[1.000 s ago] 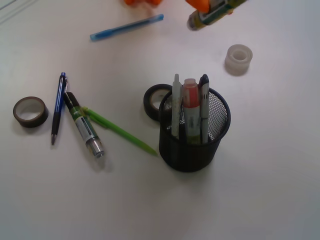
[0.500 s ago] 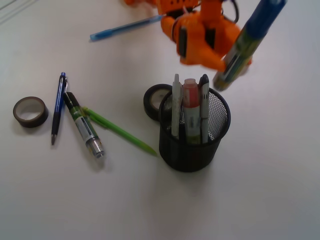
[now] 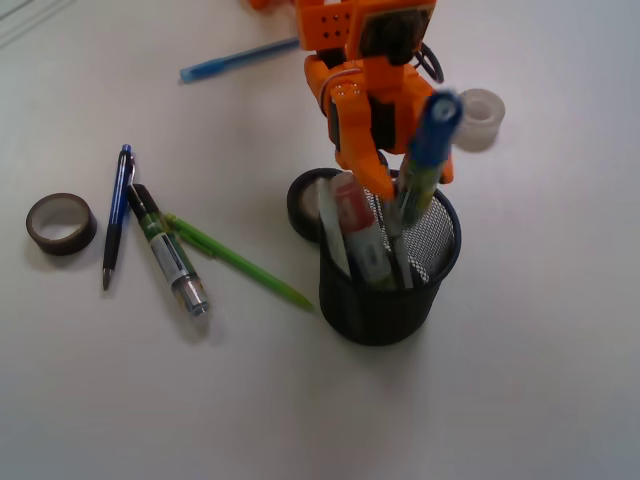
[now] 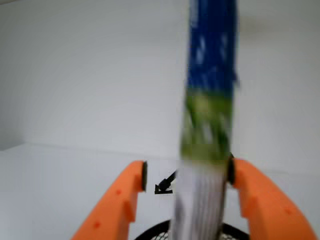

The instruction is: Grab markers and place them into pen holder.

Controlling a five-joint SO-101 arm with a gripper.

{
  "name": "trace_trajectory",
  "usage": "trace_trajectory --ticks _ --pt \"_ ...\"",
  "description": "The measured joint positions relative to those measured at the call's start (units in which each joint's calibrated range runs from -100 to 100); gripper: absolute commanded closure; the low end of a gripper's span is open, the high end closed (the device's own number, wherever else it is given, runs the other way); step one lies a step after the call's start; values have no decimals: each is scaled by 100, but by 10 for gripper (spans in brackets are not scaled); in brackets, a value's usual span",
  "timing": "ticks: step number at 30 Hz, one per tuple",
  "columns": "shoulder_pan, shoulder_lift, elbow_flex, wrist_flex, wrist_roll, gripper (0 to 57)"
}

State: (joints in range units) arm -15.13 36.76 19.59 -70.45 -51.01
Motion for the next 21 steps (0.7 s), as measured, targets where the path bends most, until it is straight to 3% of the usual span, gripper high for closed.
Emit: trace_trajectory --ticks 6,13,21 --pt "-30 9 45 0 0 229" --pt "15 -78 81 156 274 229" --pt "-22 -1986 99 3127 1158 230"
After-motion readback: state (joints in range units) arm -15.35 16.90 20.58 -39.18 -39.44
